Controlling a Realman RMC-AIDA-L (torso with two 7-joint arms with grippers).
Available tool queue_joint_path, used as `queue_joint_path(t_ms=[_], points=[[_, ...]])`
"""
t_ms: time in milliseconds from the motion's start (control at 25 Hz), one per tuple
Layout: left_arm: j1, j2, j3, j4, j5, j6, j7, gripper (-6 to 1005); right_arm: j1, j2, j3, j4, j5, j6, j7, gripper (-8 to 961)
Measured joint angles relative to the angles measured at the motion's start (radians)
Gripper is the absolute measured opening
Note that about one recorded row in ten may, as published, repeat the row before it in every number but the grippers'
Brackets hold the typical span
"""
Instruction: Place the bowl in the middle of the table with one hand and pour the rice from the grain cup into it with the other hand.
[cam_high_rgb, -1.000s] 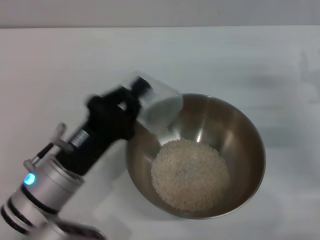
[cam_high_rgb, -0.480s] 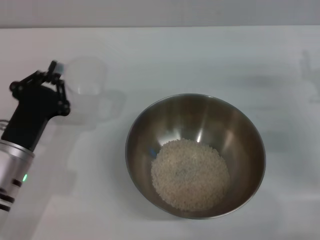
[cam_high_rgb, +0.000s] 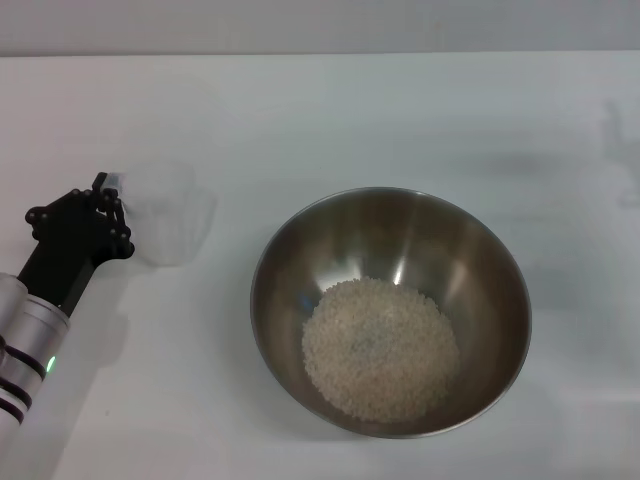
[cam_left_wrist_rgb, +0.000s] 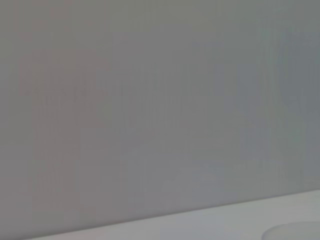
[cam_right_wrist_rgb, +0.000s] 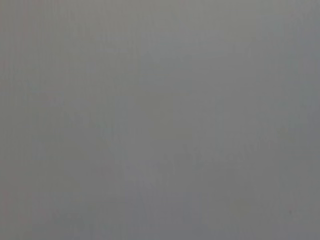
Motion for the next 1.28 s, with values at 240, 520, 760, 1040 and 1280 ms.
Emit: queue_joint_path(t_ms=[240,520,760,1040,1280], points=[[-0.001,0.000,0.003,0.000,0.000,-0.015,-0.003,30,0.000,0.000,0.000,0.001,0.000,-0.007,0.005,474],[0.016,0.002,0.014,-0.005,0.005,-0.015,-0.013,38,0.002,-0.003,0.000,0.001,-0.004,-0.011,0.005,474],[0.033,0.008,0.040,0.009,0.008,0.002,-0.063,254,0.011,-0.005,0.000,0.003,-0.005,-0.007,0.005,473],[0.058,0.008,0.060,0.017,0.009,0.041,-0.064,397,0.020,-0.007,0.000,0.006,-0.004,-0.002,0.005,473],[0.101,0.008,0.074,0.028,0.008,0.106,-0.064,499,0.023,-0.009,0.000,0.008,-0.002,0.000,0.004,474]])
